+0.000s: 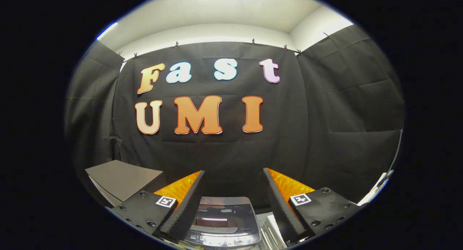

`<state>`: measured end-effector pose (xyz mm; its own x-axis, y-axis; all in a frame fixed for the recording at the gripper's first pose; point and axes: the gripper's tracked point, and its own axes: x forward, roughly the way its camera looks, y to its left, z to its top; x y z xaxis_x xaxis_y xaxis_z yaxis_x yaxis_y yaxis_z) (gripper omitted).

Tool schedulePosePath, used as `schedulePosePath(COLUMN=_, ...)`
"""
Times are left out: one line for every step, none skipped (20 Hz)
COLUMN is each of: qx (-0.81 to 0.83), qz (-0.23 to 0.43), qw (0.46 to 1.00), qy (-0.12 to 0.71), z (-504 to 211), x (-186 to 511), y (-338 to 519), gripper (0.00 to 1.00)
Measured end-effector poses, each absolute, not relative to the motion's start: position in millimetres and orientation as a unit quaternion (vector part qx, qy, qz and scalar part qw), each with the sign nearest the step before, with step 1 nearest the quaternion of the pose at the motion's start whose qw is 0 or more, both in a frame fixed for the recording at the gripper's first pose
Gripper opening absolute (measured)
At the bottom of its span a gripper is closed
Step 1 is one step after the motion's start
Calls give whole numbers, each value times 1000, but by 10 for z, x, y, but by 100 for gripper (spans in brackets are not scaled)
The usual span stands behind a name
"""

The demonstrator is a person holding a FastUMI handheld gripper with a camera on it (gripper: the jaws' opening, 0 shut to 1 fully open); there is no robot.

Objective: Put the clothes into the washing machine and then close the washing machine lid.

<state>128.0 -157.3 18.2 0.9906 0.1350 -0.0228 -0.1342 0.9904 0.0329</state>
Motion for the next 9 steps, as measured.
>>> schedulePosePath(qx=15, qz=66, qw=998, qy=12, z=199, x=1257, y=-1591, gripper=99)
schedulePosePath(qx=13, qz=65, qw=998, qy=10, z=220, x=1251, y=-1608, gripper=99)
schedulePosePath(qx=12, qz=63, qw=998, qy=8, z=249, x=1234, y=-1621, gripper=99)
schedulePosePath(qx=12, qz=64, qw=998, qy=6, z=266, x=1227, y=-1625, gripper=99)
schedulePosePath(qx=13, qz=66, qw=998, qy=4, z=292, x=1202, y=-1630, gripper=99)
schedulePosePath(qx=15, qz=68, qw=998, qy=2, z=303, x=1195, y=-1625, gripper=99)
schedulePosePath(qx=18, qz=70, qw=997, qy=2, z=305, x=1199, y=-1625, gripper=99)
schedulePosePath(qx=19, qz=70, qw=997, qy=2, z=312, x=1205, y=-1621, gripper=99)
schedulePosePath(qx=20, qz=70, qw=997, qy=2, z=322, x=1209, y=-1628, gripper=99)
